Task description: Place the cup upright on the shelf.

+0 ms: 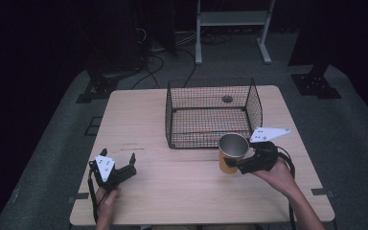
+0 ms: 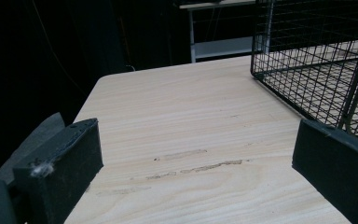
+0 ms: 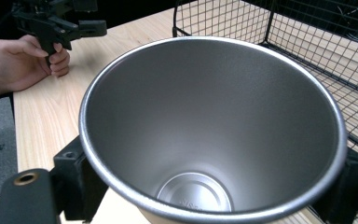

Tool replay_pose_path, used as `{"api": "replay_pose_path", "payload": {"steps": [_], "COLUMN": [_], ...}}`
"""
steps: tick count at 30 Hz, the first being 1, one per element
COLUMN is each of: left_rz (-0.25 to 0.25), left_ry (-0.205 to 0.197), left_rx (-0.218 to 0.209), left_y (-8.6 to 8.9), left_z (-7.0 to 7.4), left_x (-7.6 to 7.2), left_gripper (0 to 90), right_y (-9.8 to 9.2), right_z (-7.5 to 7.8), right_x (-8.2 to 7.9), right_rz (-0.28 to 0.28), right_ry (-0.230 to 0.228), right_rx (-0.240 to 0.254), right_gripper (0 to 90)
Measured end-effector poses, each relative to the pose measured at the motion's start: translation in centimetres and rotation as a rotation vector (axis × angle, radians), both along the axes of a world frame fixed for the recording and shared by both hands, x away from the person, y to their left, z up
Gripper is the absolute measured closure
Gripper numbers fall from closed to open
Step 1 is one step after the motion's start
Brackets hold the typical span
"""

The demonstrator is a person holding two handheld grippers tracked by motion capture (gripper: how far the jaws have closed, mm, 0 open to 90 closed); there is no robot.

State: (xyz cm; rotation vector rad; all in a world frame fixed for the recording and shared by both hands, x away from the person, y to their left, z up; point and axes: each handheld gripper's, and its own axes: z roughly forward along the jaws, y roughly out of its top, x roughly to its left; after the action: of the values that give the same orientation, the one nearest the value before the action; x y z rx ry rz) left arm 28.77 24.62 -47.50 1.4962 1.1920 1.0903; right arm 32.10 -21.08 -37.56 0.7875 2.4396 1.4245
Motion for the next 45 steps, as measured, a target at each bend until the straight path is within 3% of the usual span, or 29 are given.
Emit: {"api": "replay_pose_path", "payload": {"steps": [22,25,45], "left_rz": [0.0,0.003,0.005], "left_ry": [0.001,0.001,0.001], "left_rx": [0.0,-0.004,-0.007], "left_y": [0.0,0.1,0.1], "left_z": [0.0,0.0,0.0], "left_x": [0.0,0.0,0.0], "left_gripper": [0.8,0.8,0.8], "right_y": [0.6,0.7,1.8], "right_z": [4.7,5.1,7.3], "right_x": [2.5,3.0,7.5], "right_rz": [0.028,0.039,0.052], "right_ry": [-0.032,-0.024,-0.027], "right_rx": [0.019,0.035,0.004], "right_gripper": [13.9,13.9,13.9]}}
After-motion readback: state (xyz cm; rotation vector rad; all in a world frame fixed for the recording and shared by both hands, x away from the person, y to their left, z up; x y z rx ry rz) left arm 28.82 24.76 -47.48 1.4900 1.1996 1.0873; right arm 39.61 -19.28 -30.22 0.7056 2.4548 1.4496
